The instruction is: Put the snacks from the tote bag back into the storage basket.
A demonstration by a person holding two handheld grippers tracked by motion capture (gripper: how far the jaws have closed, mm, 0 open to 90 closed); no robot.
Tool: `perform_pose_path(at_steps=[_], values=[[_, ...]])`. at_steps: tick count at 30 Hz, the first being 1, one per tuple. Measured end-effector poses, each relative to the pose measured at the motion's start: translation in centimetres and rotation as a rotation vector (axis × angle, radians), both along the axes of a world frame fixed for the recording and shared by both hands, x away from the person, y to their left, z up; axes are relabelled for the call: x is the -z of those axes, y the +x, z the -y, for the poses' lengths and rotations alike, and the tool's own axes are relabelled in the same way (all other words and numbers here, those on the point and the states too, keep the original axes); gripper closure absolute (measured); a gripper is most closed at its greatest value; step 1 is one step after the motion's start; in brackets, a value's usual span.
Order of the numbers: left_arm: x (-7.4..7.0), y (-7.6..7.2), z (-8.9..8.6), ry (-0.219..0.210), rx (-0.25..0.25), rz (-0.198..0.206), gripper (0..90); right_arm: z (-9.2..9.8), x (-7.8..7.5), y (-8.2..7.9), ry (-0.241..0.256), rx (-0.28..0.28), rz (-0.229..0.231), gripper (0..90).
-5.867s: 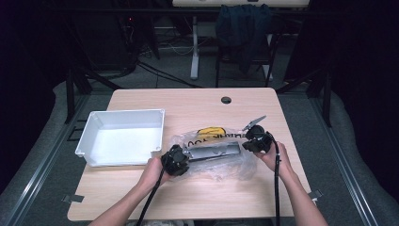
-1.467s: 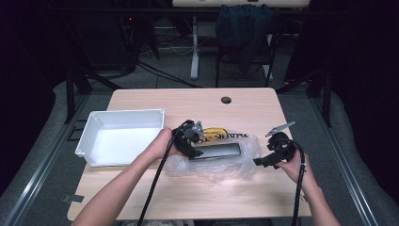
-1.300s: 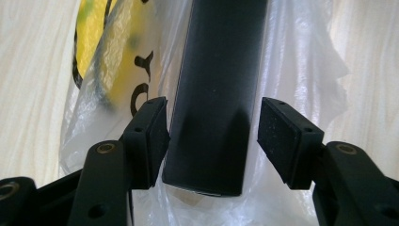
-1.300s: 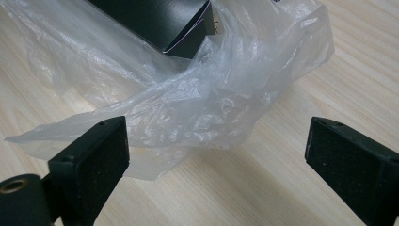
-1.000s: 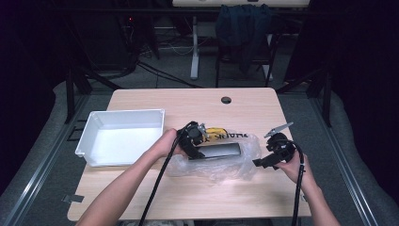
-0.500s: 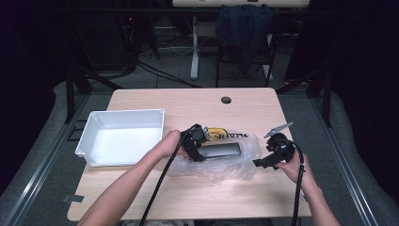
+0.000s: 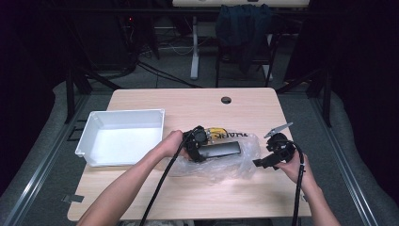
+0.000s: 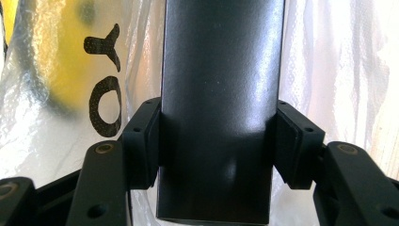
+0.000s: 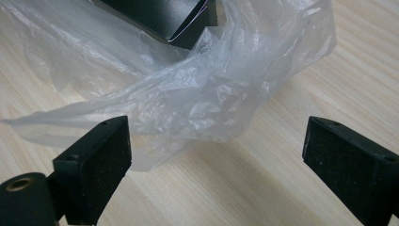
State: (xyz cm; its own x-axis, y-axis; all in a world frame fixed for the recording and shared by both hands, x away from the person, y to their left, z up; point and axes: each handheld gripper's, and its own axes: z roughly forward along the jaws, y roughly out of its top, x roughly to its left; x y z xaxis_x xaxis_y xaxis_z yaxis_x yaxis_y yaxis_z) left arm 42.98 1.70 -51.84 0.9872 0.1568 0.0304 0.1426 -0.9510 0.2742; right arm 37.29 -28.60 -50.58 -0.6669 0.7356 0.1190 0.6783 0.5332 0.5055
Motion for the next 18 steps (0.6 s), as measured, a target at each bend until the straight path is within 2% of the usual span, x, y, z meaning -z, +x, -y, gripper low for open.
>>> perform_pose_path(at_steps=[3,4,5,7,13,18], values=[[-0.2,0.0,-0.1,-0.017,0.005,0.007,43.2,0.1,0.0,0.0,-0.004,-0.003,-0.002,7.8],[-0.4,0.0,-0.2,-0.023,0.004,-0.005,43.2,0.1,0.0,0.0,-0.002,-0.003,-0.002,7.9],[-0.5,-0.1,-0.3,-0.025,-0.001,0.013,43.3,0.1,-0.1,0.0,-0.001,-0.006,-0.003,7.9],[-0.9,-0.1,-0.4,-0.029,0.003,0.022,43.3,0.1,0.0,0.0,0.007,-0.004,-0.004,7.8],[-2.2,-0.3,-0.8,-0.041,0.015,0.034,43.3,0.1,-0.1,0.0,-0.002,-0.004,0.000,7.8],[-3.3,-0.4,-1.2,-0.043,0.035,0.047,43.3,0.1,-0.1,-0.1,0.015,0.002,0.007,7.5]])
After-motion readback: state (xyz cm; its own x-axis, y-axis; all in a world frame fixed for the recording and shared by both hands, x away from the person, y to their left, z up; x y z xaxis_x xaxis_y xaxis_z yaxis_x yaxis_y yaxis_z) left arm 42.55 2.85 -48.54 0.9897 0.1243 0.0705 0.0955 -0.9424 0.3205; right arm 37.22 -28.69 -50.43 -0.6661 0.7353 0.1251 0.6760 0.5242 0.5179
